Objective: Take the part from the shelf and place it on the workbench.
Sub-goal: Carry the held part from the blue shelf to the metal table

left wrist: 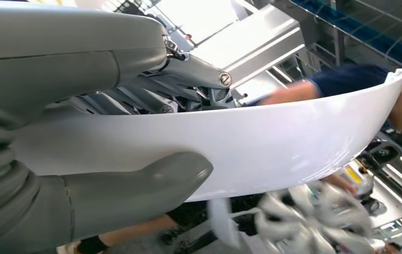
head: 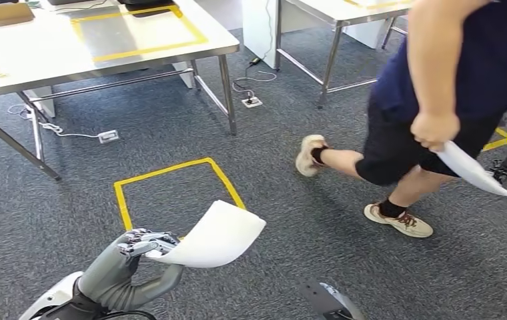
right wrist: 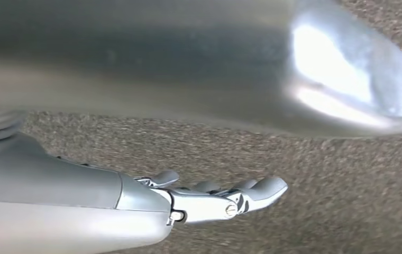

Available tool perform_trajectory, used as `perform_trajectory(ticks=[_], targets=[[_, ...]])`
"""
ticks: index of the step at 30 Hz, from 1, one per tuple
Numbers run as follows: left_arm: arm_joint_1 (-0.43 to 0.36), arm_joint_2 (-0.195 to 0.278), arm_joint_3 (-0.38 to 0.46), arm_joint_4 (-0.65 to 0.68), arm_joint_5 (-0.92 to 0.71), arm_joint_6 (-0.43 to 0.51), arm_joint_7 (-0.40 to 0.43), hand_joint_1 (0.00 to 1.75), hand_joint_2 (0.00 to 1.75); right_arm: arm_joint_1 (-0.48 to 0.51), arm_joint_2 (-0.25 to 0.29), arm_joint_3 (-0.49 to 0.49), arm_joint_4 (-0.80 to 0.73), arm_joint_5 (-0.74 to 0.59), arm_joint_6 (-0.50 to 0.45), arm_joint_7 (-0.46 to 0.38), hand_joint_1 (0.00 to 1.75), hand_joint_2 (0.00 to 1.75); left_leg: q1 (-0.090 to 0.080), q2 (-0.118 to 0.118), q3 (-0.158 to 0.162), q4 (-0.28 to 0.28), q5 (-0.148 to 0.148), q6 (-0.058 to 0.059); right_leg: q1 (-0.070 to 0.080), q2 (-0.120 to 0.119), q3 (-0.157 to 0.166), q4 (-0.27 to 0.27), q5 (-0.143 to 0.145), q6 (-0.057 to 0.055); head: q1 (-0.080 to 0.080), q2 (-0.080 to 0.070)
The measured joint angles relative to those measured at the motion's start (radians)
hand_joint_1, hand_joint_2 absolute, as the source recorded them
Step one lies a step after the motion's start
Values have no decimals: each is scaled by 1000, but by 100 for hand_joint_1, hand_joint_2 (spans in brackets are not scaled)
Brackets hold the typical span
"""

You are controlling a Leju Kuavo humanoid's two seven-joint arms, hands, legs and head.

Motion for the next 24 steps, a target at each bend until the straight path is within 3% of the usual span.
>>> perform_trajectory(ticks=[2,3,5,7,9,11,12,13,15,17,19,21,23,24], targets=[[-2,0,0,0,0,0,0,175,175,-1,1,0,-1,0,0,0,0,0,-3,26,62,-123,41,10,4,-13,4,4,-5,10,0,0],[-3,0,0,0,0,0,0,175,175,-1,1,0,-1,1,2,0,0,0,-5,32,74,-149,45,17,7,-19,5,6,-7,15,1,0],[-3,-1,0,1,0,0,0,175,175,-2,1,0,-1,3,8,0,0,0,-8,17,72,-155,45,32,8,-32,8,4,-8,27,2,0],[-3,-1,0,2,0,-2,0,175,175,-3,1,0,-1,7,12,0,0,0,-6,2,74,-159,50,45,3,-18,7,20,-23,40,2,0],[-5,-2,0,2,0,-5,0,175,175,-3,0,0,-1,11,13,-1,0,0,-1,-12,76,-161,55,55,0,23,-31,109,-76,49,3,0],[-6,-3,0,4,0,-8,0,175,175,1,-2,0,-1,16,14,0,0,0,-2,-29,73,-161,57,59,0,48,-98,246,-134,52,4,0],[-6,-3,0,6,0,-8,0,175,175,2,-3,0,-1,19,14,1,0,0,-2,-39,73,-160,57,60,1,51,-122,288,-142,52,4,0],[-6,-3,0,9,0,-8,0,175,175,2,-3,0,-1,23,14,1,0,0,-2,-50,73,-159,57,60,1,52,-128,291,-130,50,4,0],[-9,-3,0,11,0,-8,0,175,175,-1,-4,0,-1,30,16,4,0,0,-2,-70,74,-157,56,59,0,62,-85,187,-59,44,4,0],[-13,-4,0,12,1,-8,0,175,175,-6,-6,0,-1,38,19,10,0,0,-5,-89,72,-154,56,52,0,93,-27,56,-7,38,4,0],[-15,-6,0,13,3,-8,2,175,175,-13,-7,0,-1,45,22,17,0,0,-5,-103,67,-155,57,38,3,107,-8,9,-1,31,4,0],[-13,-6,1,14,4,-8,3,175,175,-19,-7,0,-2,51,27,20,0,0,-2,-110,63,-157,58,25,3,90,-7,3,3,20,4,0],[-14,-6,1,15,5,-8,4,175,175,-25,-7,0,-5,60,34,22,0,0,-3,-78,45,-119,32,16,-1,74,-4,-6,9,6,2,0],[-15,-6,1,16,6,-8,4,175,175,-28,-7,0,-6,66,40,26,0,0,-3,-55,22,-70,3,13,-2,64,-2,-9,10,1,1,0]])
